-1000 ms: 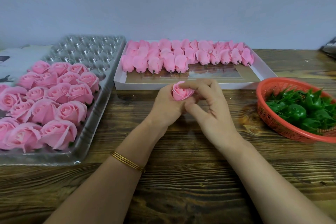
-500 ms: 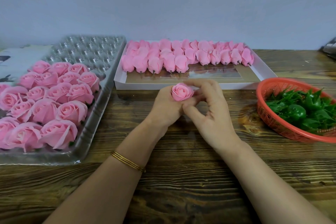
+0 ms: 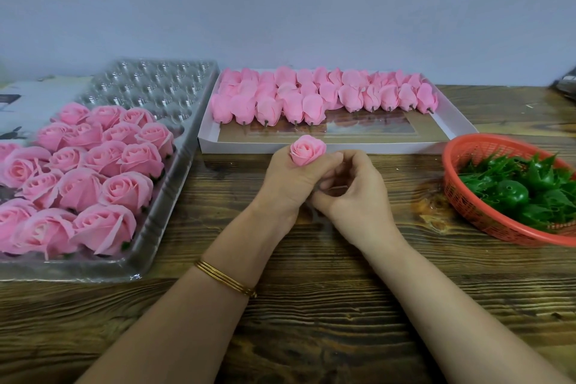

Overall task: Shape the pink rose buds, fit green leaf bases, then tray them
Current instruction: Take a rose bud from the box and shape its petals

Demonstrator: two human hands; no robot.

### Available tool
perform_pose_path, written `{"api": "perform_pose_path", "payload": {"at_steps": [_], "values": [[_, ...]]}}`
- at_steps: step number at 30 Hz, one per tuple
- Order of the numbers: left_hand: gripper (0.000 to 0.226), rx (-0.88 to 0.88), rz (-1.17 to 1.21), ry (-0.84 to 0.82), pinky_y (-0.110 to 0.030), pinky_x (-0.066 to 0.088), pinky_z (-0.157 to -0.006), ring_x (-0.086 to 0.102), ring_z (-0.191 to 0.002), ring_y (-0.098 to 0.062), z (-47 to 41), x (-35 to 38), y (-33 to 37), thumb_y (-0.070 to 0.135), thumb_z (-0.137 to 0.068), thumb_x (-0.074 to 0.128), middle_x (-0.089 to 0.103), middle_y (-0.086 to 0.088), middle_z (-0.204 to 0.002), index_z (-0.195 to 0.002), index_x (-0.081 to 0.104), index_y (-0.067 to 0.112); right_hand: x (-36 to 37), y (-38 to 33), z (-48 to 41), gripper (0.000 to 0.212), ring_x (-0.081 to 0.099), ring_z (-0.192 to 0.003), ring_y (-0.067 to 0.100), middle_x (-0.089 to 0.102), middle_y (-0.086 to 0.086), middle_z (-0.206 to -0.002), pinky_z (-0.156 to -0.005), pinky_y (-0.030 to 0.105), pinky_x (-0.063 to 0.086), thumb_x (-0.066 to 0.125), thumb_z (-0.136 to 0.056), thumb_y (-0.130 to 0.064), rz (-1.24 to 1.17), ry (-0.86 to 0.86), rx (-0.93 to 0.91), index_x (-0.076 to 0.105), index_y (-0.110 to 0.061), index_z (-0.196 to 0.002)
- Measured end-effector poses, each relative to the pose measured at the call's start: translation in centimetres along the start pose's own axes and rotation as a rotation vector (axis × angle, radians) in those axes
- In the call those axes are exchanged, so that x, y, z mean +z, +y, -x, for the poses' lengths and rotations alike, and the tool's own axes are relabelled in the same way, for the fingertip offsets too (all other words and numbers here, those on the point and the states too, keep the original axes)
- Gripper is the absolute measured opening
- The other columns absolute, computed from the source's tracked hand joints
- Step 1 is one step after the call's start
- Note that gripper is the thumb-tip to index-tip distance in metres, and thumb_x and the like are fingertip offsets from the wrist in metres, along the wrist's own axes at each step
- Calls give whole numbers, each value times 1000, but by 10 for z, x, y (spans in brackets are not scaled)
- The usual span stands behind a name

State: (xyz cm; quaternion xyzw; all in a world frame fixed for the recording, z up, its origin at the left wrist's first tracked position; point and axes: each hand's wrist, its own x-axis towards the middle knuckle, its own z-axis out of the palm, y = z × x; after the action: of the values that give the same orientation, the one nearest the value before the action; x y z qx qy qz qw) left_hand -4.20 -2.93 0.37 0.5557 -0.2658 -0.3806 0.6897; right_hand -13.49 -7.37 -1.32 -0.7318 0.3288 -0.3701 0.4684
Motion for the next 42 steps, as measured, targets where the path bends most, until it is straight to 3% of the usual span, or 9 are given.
{"api": "perform_pose_path", "payload": {"at_steps": [3, 10, 16, 20, 24, 28, 32, 35, 42], "values": [[39, -8, 20, -8, -20, 39, -48, 39, -50, -14, 2, 3, 0, -3, -86, 65, 43, 1, -48, -57, 45, 14, 2, 0, 3, 46, 61, -64, 2, 64, -25, -71, -64, 21, 50, 86, -60, -17, 45, 6, -41, 49, -30, -85], [43, 8, 35, -10, -25, 38, -53, 38, -54, -17, 3, 4, 1, -2, -86, 64, 39, -5, -52, -52, 43, 14, 6, -5, 7, 38, 58, -62, 2, 59, -13, -63, -56, 7, 39, 81, -66, -8, 116, 99, -117, 49, -29, -69], [35, -14, 41, -78, -23, 44, -54, 45, -51, -12, -2, -2, -1, -3, -86, 66, 46, 3, -49, -58, 50, 12, 4, -3, 4, 29, 57, -54, 6, 60, -17, -60, -56, 23, 47, 80, -68, -11, 13, 14, -63, 57, -28, -69], [19, -35, 48, -188, -22, 46, -57, 48, -54, -11, -3, -8, 4, -5, -84, 67, 51, 0, -54, -71, 59, 7, 1, -5, 1, 33, 48, -53, 0, 55, -15, -54, -56, 18, 44, 75, -70, 1, -134, -95, -51, 60, -28, -64], [15, -36, 17, -275, -33, 36, -65, 47, -62, -18, -2, -14, 9, 2, -77, 74, 50, -9, -64, -75, 59, 4, -4, -7, 0, 23, 52, -65, 19, 56, 4, -63, -66, 35, 45, 71, -78, 8, -228, -195, -16, 65, -14, -73], [15, -20, -10, -294, -29, 43, -66, 51, -64, -15, -3, -17, 9, -1, -87, 67, 54, -6, -67, -77, 59, 5, -6, -11, 0, 28, 47, -69, 17, 54, 3, -65, -68, 29, 43, 69, -80, 9, -297, -235, 28, 66, -18, -76], [14, -19, 40, -243, -22, 51, -60, 61, -62, -12, -4, -13, 4, 2, -89, 66, 62, -3, -68, -77, 61, 7, -6, -11, -1, 23, 54, -76, 23, 59, 15, -77, -77, 38, 47, 69, -78, 13, -360, -215, 98, 67, -3, -95], [7, -9, 41, -202, -27, 48, -63, 58, -65, -16, -5, -10, 1, 5, -90, 66, 60, -10, -73, -84, 61, 4, -4, -10, -1, 31, 57, -69, 14, 62, 2, -70, -70, 27, 51, 74, -72, 14, -316, -141, 99, 65, 1, -98], [38, 29, 16, -234, -22, 44, -60, 47, -54, -12, -5, -9, 0, -1, -90, 64, 51, -3, -60, -56, 64, 16, -2, -12, 0, 25, 50, -67, 14, 56, 0, -67, -70, 31, 46, 71, -74, 14, -320, -124, 71, 69, -4, -92]]}}
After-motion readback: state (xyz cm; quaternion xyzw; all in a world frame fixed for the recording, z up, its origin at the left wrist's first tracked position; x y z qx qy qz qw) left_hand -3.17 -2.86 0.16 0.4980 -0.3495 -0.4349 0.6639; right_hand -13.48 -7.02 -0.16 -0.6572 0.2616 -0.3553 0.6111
